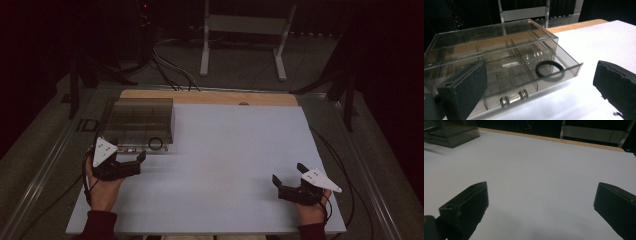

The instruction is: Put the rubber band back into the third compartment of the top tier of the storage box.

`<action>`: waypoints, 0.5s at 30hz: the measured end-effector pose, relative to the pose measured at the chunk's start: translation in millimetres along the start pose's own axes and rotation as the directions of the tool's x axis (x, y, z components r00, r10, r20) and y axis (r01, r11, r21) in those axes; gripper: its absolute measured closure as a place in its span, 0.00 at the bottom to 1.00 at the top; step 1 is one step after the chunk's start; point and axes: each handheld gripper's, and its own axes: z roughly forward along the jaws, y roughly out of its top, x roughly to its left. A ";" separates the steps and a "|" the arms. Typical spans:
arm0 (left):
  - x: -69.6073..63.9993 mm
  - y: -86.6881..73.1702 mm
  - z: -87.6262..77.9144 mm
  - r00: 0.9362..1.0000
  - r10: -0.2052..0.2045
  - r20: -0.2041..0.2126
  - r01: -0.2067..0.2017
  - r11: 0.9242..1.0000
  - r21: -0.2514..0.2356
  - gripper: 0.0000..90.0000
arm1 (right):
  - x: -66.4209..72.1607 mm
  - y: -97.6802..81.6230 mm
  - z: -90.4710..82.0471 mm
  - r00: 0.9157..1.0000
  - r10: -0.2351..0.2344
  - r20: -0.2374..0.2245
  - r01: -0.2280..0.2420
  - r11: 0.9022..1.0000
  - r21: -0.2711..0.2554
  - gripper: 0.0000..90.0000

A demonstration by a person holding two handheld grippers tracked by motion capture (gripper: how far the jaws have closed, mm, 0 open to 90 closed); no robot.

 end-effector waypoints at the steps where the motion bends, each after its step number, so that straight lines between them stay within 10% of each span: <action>1: 0.0 -2.8 -1.5 1.000 -0.001 0.001 0.001 1.000 -0.002 0.00 | 0.3 0.0 0.0 1.000 0.000 -0.001 0.000 1.000 0.000 0.00; 15: -1.6 -30.9 -8.5 1.000 -0.012 0.023 0.011 1.000 0.008 0.00 | 2.7 0.6 -1.0 1.000 -0.010 -0.022 0.010 1.000 -0.011 0.00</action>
